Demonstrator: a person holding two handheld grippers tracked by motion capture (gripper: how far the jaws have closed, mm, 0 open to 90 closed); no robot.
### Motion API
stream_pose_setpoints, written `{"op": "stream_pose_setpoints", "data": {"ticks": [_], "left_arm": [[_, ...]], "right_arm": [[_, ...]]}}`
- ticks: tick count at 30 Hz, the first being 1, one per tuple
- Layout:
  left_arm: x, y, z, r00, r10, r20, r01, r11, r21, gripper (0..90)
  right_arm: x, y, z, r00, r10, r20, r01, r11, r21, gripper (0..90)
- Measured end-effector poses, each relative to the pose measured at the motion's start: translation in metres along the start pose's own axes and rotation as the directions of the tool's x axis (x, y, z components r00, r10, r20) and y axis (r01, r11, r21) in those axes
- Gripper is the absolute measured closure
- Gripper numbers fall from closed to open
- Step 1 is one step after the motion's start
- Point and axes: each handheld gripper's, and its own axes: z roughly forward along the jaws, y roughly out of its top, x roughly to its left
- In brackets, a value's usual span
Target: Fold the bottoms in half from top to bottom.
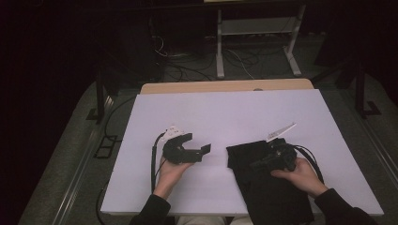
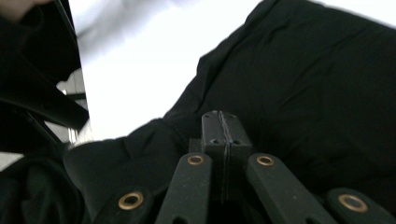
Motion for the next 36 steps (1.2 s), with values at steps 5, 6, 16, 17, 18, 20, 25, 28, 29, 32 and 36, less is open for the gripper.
{"op": "stream_pose_setpoints", "data": {"ticks": [5,6,16,17,18,20,25,28,29,32,36], "left_arm": [[0.0,0.0,0.0,1.0,-0.003,0.0,0.003,1.0,0.0,7.2],[0.0,0.0,0.0,1.0,-0.002,0.0,0.002,1.0,0.0,7.2],[-0.001,0.0,0.005,0.9999,-0.009,0.005,0.009,1.0,0.001,7.2],[-0.001,0.0,0.006,0.9999,-0.009,0.004,0.009,1.0,0.002,7.2],[-0.001,0.0,0.007,0.9999,-0.011,0.006,0.011,0.9999,0.001,7.2],[-0.002,0.0,0.008,0.9999,-0.016,0.006,0.016,0.9999,0.0,7.2],[-0.005,0.001,0.012,0.9998,-0.014,0.012,0.014,0.9999,0.007,7.2],[-0.008,0.002,0.015,0.9998,-0.004,0.018,0.004,0.9999,0.016,7.2],[-0.009,0.003,0.016,0.9998,-0.001,0.021,0.0,0.9998,0.019,7.2],[-0.012,0.004,0.019,0.9997,0.001,0.024,-0.001,0.9997,0.024,7.2],[-0.015,0.004,0.025,0.9994,0.004,0.035,-0.005,0.9994,0.034,7.2]], "right_arm": [[0.003,-0.003,0.006,0.9999,-0.008,-0.013,0.008,0.999,0.04,88.4],[0.004,-0.003,0.006,0.9998,-0.008,-0.018,0.009,0.999,0.047,88.4],[0.017,-0.016,0.011,0.9969,-0.018,-0.076,0.028,0.99,0.139,88.4],[0.017,-0.017,0.012,0.9961,-0.018,-0.086,0.031,0.988,0.149,88.4],[0.019,-0.019,0.012,0.9955,-0.021,-0.092,0.035,0.987,0.156,88.4],[0.02,-0.021,0.013,0.9946,-0.024,-0.101,0.041,0.985,0.168,88.4],[0.023,-0.025,0.01,0.9937,-0.024,-0.109,0.042,0.985,0.166,88.3],[0.024,-0.027,0.009,0.9934,-0.016,-0.114,0.034,0.986,0.166,88.3],[0.024,-0.029,0.009,0.993,-0.011,-0.117,0.031,0.986,0.165,88.3],[0.025,-0.032,0.008,0.9927,-0.006,-0.12,0.026,0.987,0.161,87.8],[0.025,-0.034,-0.001,0.994,-0.006,-0.11,0.019,0.993,0.118,86.0]]}}
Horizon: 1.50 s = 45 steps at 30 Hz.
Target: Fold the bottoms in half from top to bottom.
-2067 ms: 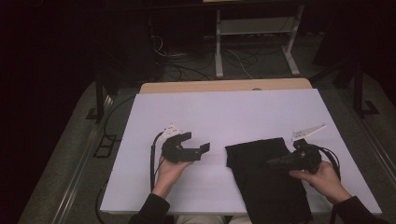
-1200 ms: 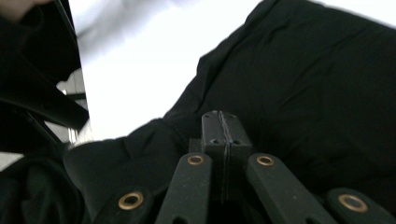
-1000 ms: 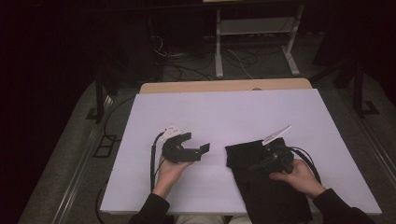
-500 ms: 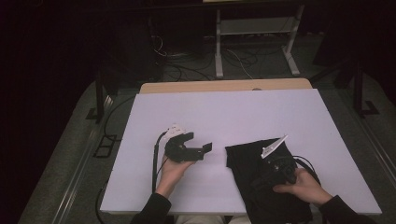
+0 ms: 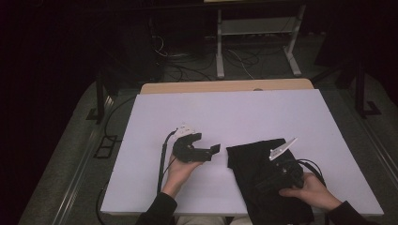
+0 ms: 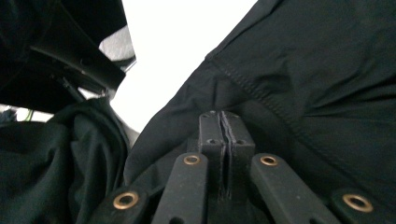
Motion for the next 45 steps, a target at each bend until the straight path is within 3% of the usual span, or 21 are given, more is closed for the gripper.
{"op": "stream_pose_setpoints", "data": {"ticks": [6,12,24,29,32,36,45], "left_arm": [[-0.005,0.002,0.008,0.9999,0.011,0.011,-0.011,0.9999,0.009,7.1],[-0.008,0.003,0.013,0.9997,0.012,0.021,-0.012,0.9998,0.014,7.1],[-0.009,0.003,0.023,0.9994,-0.006,0.033,0.005,0.9996,0.029,6.3],[-0.009,0.003,0.03,0.9988,-0.02,0.044,0.018,0.9989,0.045,5.0],[-0.01,0.002,0.033,0.9988,-0.017,0.046,0.015,0.9986,0.051,4.6],[-0.01,0.003,0.039,0.9987,-0.019,0.047,0.016,0.9982,0.058,4.1],[-0.009,0.0,0.05,0.9984,-0.024,0.051,0.02,0.9971,0.074,4.1]], "right_arm": [[0.0,0.0,-0.016,0.999,-0.018,0.041,0.021,0.997,-0.072,78.7],[0.002,0.002,-0.033,0.9934,-0.028,0.112,0.044,0.99,-0.137,62.0],[-0.011,0.008,-0.069,0.9777,0.037,0.207,0.019,0.965,-0.262,20.9],[-0.022,0.01,-0.083,0.9709,0.048,0.235,0.025,0.954,-0.298,11.6],[-0.028,0.012,-0.088,0.9642,0.059,0.259,0.023,0.952,-0.304,0.9],[-0.037,0.013,-0.095,0.9548,0.087,0.284,0.01,0.946,-0.324,0.0],[-0.06,0.012,-0.101,0.9525,0.12,0.28,-0.007,0.928,-0.372,0.0]]}}
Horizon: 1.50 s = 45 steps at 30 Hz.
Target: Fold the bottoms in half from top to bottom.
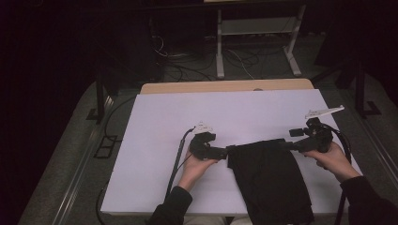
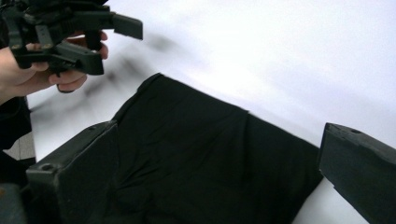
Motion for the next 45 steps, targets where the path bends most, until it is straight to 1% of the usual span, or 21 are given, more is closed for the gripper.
{"op": "stream_pose_setpoints", "data": {"ticks": [4,7,11,14,18,20,22,24,27,30,33,36,37,39,40,42,43,45], "left_arm": [[0.003,-0.002,0.004,1.0,-0.006,0.0,0.006,0.9999,0.01,4.1],[0.005,-0.003,0.007,0.9999,-0.011,0.0,0.011,0.9998,0.018,4.2],[0.008,-0.006,0.013,0.9995,-0.028,0.011,0.028,0.999,0.035,4.2],[0.01,-0.008,0.017,0.9995,-0.026,0.016,0.025,0.9983,0.054,4.3],[0.012,-0.011,0.023,0.9986,-0.037,0.038,0.034,0.9967,0.074,4.7],[0.013,-0.012,0.025,0.9981,-0.039,0.048,0.035,0.9963,0.078,5.1],[0.013,-0.012,0.026,0.9982,-0.038,0.048,0.034,0.9963,0.08,6.0],[0.012,-0.011,0.025,0.9978,-0.036,0.055,0.032,0.9965,0.077,6.5],[0.011,-0.011,0.025,0.9979,-0.032,0.057,0.028,0.9967,0.076,9.1],[0.01,-0.011,0.026,0.9976,-0.036,0.059,0.031,0.9963,0.08,13.7],[0.01,-0.011,0.028,0.9963,-0.049,0.071,0.042,0.9943,0.098,15.4],[0.009,-0.012,0.03,0.9963,-0.041,0.076,0.032,0.993,0.114,20.7],[0.008,-0.013,0.031,0.9963,-0.044,0.074,0.035,0.9925,0.117,22.2],[0.007,-0.013,0.033,0.9973,-0.026,0.068,0.017,0.9914,0.13,26.3],[0.005,-0.012,0.034,0.998,-0.014,0.062,0.005,0.9908,0.135,26.7],[0.003,-0.011,0.035,0.9973,-0.003,0.074,-0.008,0.9888,0.149,28.8],[0.002,-0.011,0.036,0.9969,0.003,0.078,-0.015,0.9879,0.154,30.8],[-0.002,-0.01,0.038,0.9972,0.023,0.071,-0.034,0.9854,0.166,34.8]], "right_arm": [[-0.012,0.0,0.003,0.9998,0.018,0.0,-0.018,1.0,-0.022,0.0],[-0.019,0.0,0.005,0.9997,0.019,0.013,-0.018,0.999,-0.037,0.0],[-0.028,-0.001,0.012,0.9988,0.032,0.036,-0.031,0.999,-0.021,0.0],[-0.034,-0.003,0.016,0.9981,0.039,0.048,-0.038,0.999,-0.007,0.1],[-0.042,-0.004,0.02,0.9974,0.05,0.052,-0.05,0.999,-0.001,3.8],[-0.046,-0.005,0.023,0.9969,0.054,0.058,-0.055,0.998,0.01,6.3],[-0.049,-0.006,0.025,0.9964,0.054,0.066,-0.056,0.998,0.024,9.8],[-0.052,-0.008,0.028,0.9966,0.046,0.068,-0.049,0.998,0.042,12.2],[-0.056,-0.011,0.032,0.9951,0.047,0.088,-0.053,0.996,0.069,13.5],[-0.058,-0.012,0.034,0.9953,0.047,0.084,-0.053,0.996,0.075,17.9],[-0.059,-0.013,0.034,0.9956,0.043,0.083,-0.05,0.996,0.08,23.2],[-0.061,-0.015,0.034,0.9966,0.034,0.076,-0.04,0.995,0.088,29.0],[-0.061,-0.015,0.035,0.9967,0.031,0.075,-0.038,0.995,0.094,30.7],[-0.061,-0.015,0.035,0.9973,0.025,0.07,-0.032,0.995,0.09,33.5],[-0.061,-0.015,0.036,0.9975,0.025,0.066,-0.031,0.995,0.09,33.5],[-0.06,-0.015,0.037,0.9983,0.016,0.056,-0.021,0.995,0.094,35.5],[-0.059,-0.015,0.038,0.9986,0.013,0.051,-0.018,0.995,0.096,37.6],[-0.058,-0.014,0.039,0.9991,0.01,0.04,-0.014,0.995,0.102,44.3]]}}
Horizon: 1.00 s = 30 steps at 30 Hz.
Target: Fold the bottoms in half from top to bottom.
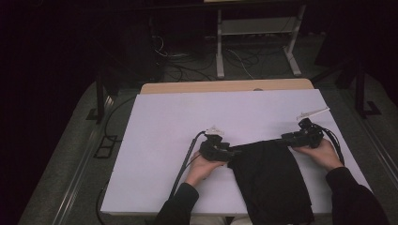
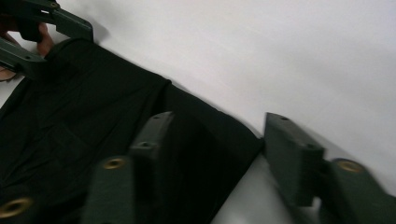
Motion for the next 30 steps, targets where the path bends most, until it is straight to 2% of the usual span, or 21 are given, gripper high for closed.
{"op": "stream_pose_setpoints", "data": {"ticks": [1,5,8,11,14,15,19,25,27,30], "left_arm": [[-0.002,0.0,0.001,0.9997,0.02,-0.011,-0.02,0.9998,0.008,37.5],[-0.006,0.001,0.002,0.9984,0.054,-0.014,-0.054,0.998,0.034,52.2],[-0.006,0.001,0.001,0.9979,0.059,-0.025,-0.058,0.9974,0.042,66.3],[-0.005,0.001,0.0,0.9983,0.057,-0.015,-0.056,0.9976,0.039,77.7],[-0.009,0.002,-0.001,0.9963,0.081,-0.03,-0.08,0.9963,0.032,81.8],[-0.011,0.002,-0.002,0.9938,0.103,-0.042,-0.102,0.9943,0.032,82.4],[-0.015,0.004,-0.006,0.987,0.145,-0.07,-0.143,0.9893,0.025,83.3],[-0.017,0.016,-0.02,0.9773,0.179,-0.113,-0.18,0.9837,0.005,83.9],[-0.016,0.02,-0.025,0.9764,0.18,-0.118,-0.182,0.9832,-0.005,83.9],[-0.016,0.027,-0.032,0.967,0.215,-0.137,-0.214,0.9767,0.02,83.9]], "right_arm": [[0.0,0.0,0.001,1.0,-0.004,-0.003,0.004,1.0,0.002,47.5],[0.0,0.0,0.003,0.9992,-0.003,-0.039,0.004,1.0,0.024,66.7],[0.0,-0.001,0.003,0.9975,0.011,-0.07,-0.008,0.999,0.038,80.9],[0.001,-0.001,0.003,0.9974,0.023,-0.068,-0.02,0.999,0.037,82.8],[0.003,0.0,0.002,0.998,0.03,-0.056,-0.029,0.999,0.033,83.2],[0.004,0.0,0.0,0.9981,0.029,-0.055,-0.028,0.999,0.029,83.3],[0.009,0.003,-0.005,0.9984,0.031,-0.048,-0.031,1.0,-0.003,83.4],[0.018,0.01,-0.013,0.9989,0.018,-0.043,-0.021,0.997,-0.073,83.4],[0.022,0.012,-0.014,0.9992,0.013,-0.038,-0.016,0.996,-0.088,83.4],[0.025,0.014,-0.015,0.9994,0.012,-0.033,-0.015,0.995,-0.103,83.4]]}}
